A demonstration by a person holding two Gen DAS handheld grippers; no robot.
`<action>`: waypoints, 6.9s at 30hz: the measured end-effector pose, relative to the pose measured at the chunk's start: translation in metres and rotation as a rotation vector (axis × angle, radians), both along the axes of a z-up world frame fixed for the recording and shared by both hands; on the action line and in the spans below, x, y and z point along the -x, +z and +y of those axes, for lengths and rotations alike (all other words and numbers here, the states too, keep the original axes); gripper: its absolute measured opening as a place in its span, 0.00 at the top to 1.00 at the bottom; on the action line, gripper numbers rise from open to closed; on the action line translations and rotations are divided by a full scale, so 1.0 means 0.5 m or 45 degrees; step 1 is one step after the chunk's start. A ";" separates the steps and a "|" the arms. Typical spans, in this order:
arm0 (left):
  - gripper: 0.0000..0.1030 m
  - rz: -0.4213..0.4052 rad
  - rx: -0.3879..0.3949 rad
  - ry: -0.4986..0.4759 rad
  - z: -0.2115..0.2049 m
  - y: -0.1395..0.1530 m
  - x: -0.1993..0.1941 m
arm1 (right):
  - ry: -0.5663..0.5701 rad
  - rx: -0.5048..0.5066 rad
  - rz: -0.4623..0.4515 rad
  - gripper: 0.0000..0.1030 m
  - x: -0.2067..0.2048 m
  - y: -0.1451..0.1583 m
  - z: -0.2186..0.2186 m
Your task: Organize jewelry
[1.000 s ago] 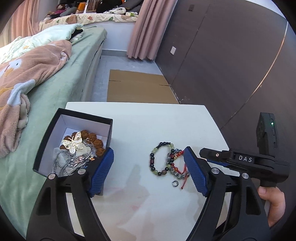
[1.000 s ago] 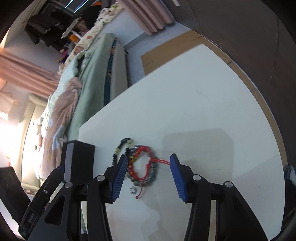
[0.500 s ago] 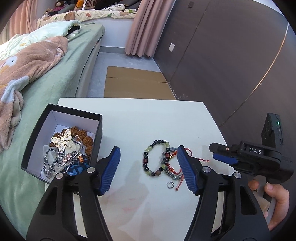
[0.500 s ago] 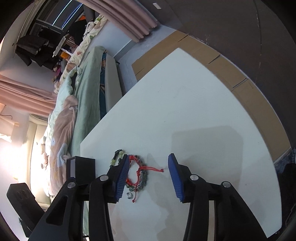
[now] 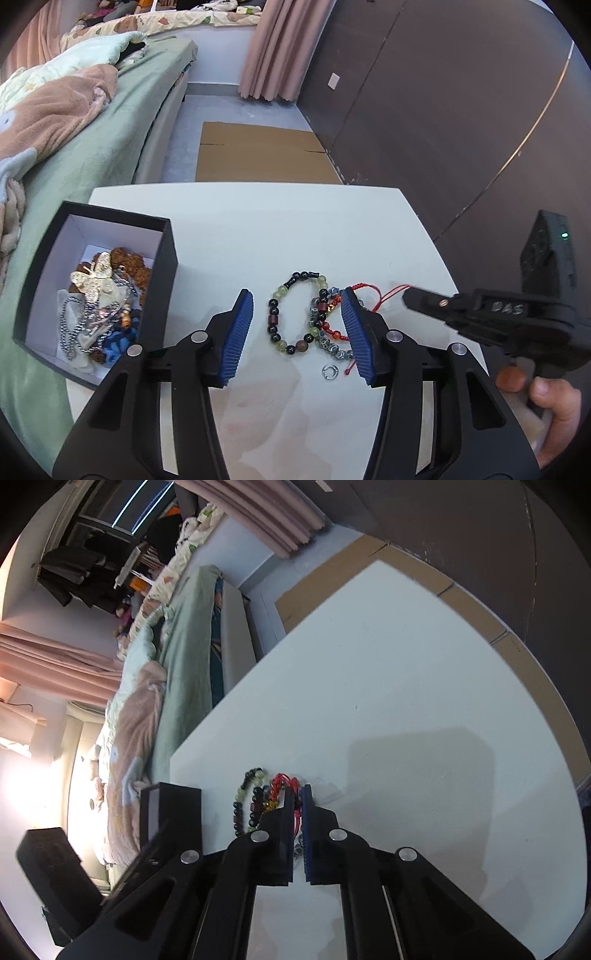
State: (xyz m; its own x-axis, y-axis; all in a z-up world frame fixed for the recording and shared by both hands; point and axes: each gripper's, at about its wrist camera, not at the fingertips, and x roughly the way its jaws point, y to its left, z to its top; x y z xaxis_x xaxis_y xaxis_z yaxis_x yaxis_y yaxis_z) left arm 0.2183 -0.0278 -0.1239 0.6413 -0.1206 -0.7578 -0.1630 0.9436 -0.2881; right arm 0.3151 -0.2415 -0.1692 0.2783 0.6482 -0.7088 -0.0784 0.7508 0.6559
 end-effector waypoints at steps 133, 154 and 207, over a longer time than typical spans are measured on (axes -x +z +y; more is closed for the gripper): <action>0.92 -0.152 0.261 0.058 0.135 0.131 0.066 | 0.197 -0.242 -0.436 0.96 0.094 0.201 0.060; 0.17 -0.154 0.286 0.224 0.344 0.090 0.161 | 0.350 -0.282 -0.626 0.96 0.139 0.230 0.228; 0.46 0.102 -0.071 -0.361 -0.056 -0.007 0.012 | -0.016 0.129 -0.239 0.63 0.079 0.117 -0.063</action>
State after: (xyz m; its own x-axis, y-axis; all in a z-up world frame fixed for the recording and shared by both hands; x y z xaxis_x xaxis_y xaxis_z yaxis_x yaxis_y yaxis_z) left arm 0.2123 -0.0559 -0.1274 0.5256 -0.2429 -0.8153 0.0893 0.9688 -0.2311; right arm 0.2758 -0.2732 -0.1109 0.4190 0.5722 -0.7051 -0.1820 0.8137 0.5521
